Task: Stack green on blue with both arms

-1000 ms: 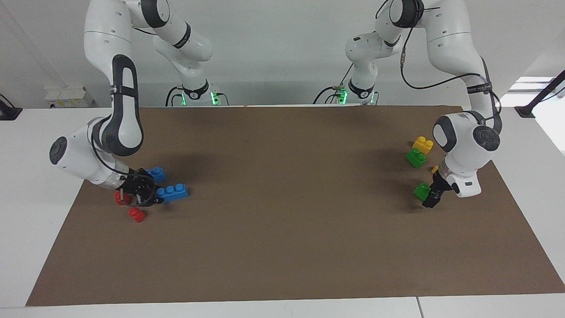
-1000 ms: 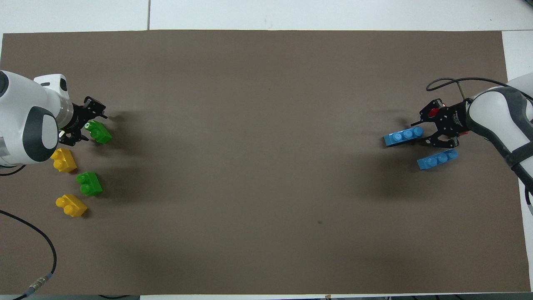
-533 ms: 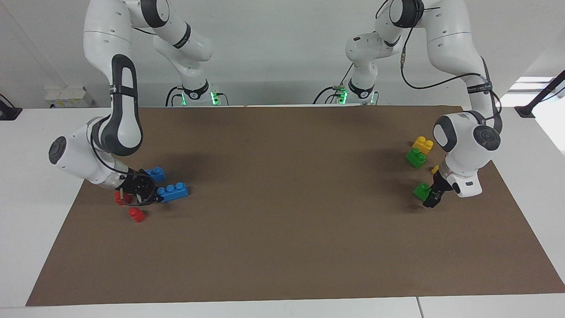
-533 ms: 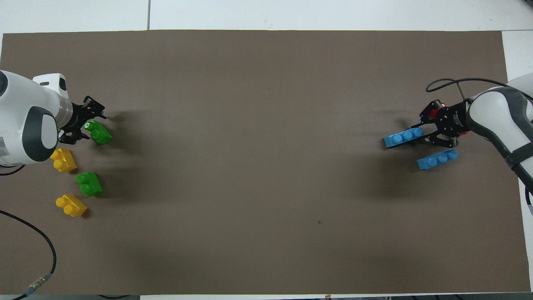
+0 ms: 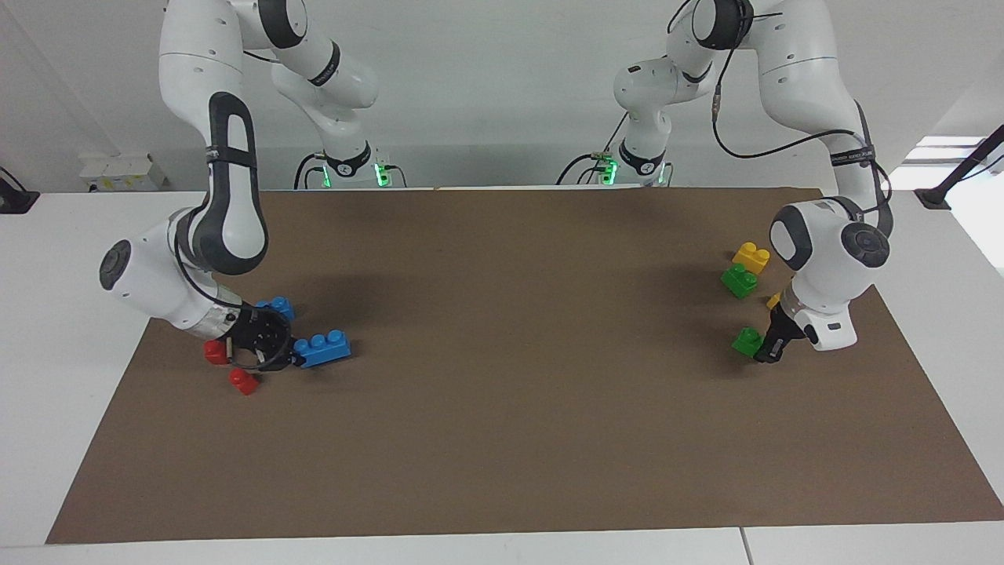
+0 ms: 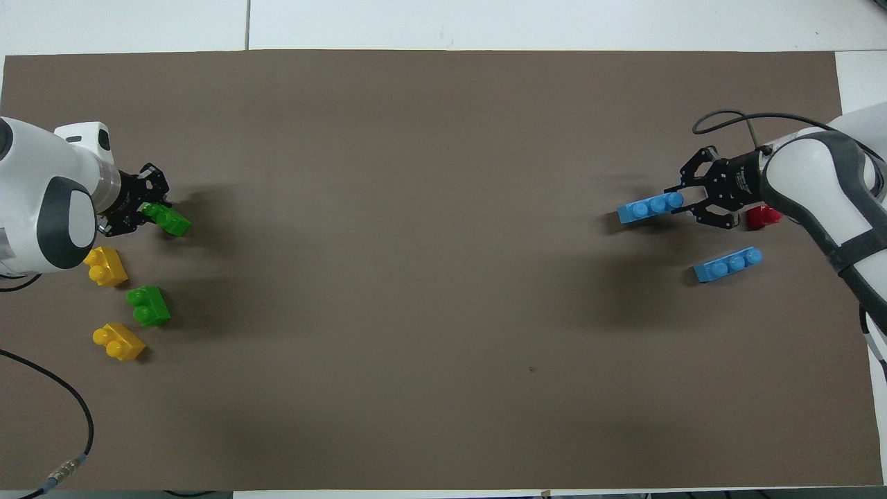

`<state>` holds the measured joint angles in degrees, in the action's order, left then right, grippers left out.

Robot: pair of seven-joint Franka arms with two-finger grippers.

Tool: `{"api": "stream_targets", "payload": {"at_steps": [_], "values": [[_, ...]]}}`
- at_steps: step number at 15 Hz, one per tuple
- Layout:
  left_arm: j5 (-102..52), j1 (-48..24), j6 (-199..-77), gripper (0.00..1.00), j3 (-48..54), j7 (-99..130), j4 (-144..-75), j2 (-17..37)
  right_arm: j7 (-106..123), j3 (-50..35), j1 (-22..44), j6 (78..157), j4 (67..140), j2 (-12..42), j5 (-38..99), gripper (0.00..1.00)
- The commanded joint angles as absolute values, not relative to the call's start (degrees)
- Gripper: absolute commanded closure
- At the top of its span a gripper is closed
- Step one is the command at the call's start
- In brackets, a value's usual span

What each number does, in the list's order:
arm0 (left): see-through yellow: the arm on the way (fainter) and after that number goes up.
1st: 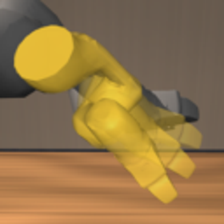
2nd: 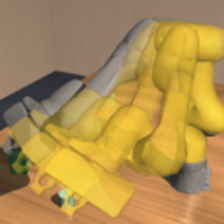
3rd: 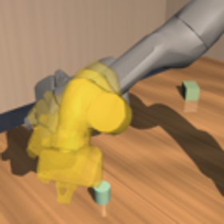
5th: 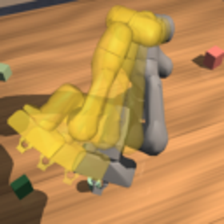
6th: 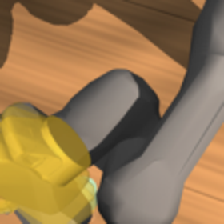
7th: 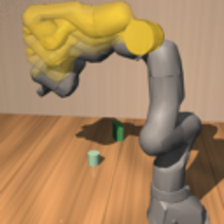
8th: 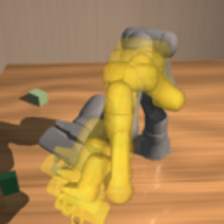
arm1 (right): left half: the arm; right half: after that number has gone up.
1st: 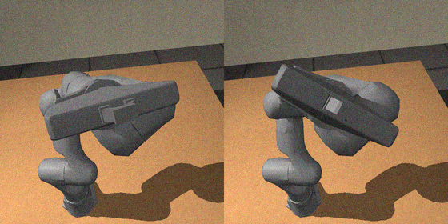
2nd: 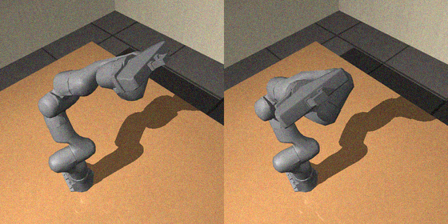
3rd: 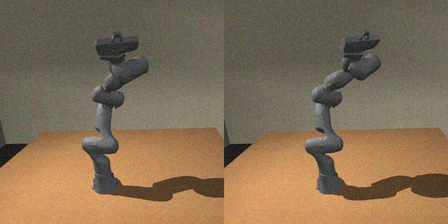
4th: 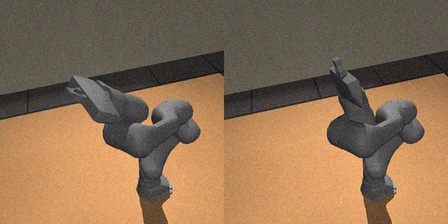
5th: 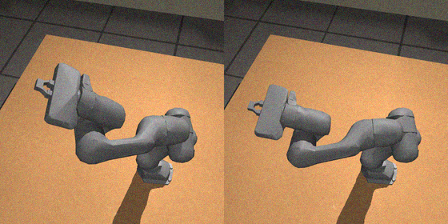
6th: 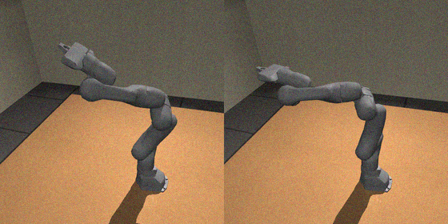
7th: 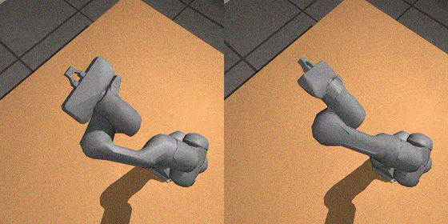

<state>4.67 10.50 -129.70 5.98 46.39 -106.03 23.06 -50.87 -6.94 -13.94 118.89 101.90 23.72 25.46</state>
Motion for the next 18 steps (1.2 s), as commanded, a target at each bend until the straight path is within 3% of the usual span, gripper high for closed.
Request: {"api": "stream_targets", "payload": {"at_steps": [1,7,12,18], "values": [[6.15,9.93,-130.17,1.00,5.54,46.58,-105.12,23.82,-53.77,-7.29,-13.63,116.55,97.92,23.29,28.04,1.00],[5.19,6.42,-123.50,1.00,5.54,51.13,-101.96,22.86,-64.24,-7.47,-7.04,116.36,96.33,20.66,32.94,1.00],[2.91,4.05,-115.77,1.00,5.98,59.66,-101.78,15.05,-76.52,-7.38,1.39,123.12,97.12,20.65,32.61,1.00],[2.02,-4.38,-110.13,1.00,5.89,83.00,-101.95,8.01,-83.32,-7.38,7.72,128.48,106.41,17.23,32.52,1.00]]}}
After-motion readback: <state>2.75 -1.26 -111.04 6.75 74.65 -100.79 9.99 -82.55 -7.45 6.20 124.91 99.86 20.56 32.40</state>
